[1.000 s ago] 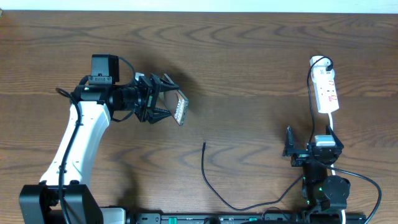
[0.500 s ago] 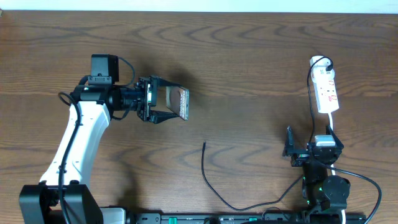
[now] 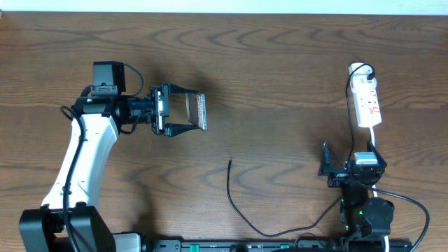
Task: Plug charger to phone and switch on socket
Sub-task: 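Lift the phone with the left gripper and rotate it upright toward center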
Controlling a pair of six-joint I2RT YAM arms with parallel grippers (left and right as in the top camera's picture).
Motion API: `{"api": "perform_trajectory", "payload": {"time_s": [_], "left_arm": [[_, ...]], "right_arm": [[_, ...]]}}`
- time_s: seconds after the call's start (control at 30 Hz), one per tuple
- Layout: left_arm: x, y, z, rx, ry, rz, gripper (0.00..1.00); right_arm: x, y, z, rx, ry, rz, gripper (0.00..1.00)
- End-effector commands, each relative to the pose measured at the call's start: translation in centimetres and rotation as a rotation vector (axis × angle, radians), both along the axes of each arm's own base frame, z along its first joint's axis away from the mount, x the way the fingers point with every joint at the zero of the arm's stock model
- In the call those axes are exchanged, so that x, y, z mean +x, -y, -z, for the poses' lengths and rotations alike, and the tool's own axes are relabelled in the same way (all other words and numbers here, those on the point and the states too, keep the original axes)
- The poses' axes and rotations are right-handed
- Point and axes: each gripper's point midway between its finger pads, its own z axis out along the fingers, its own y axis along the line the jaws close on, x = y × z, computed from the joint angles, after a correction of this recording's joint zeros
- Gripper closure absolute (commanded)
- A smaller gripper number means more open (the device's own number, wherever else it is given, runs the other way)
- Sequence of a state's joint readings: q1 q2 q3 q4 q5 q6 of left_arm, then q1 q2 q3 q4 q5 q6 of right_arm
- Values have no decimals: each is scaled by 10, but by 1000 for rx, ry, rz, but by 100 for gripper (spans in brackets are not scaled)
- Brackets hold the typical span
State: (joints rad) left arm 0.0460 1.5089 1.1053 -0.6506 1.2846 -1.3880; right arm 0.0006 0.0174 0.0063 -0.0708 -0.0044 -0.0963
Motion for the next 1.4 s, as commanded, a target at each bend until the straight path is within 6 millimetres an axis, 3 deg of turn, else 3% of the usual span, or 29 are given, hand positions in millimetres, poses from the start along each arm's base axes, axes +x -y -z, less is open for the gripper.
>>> {"api": "perform_trajectory", "payload": {"time_s": [0.0,1.17,1.37], "left_arm": [[-3,2,-19,-55,33,20,93],[-3,1,-18,-49,36,18,92],[9,-10,7,111,37,-54,93]], "right_arm": [[0,-2,1,-9,-3,-10,1],[0,-2,1,-9,-3,-10,1],[0,-2,1,-9,-3,-10,1]]}}
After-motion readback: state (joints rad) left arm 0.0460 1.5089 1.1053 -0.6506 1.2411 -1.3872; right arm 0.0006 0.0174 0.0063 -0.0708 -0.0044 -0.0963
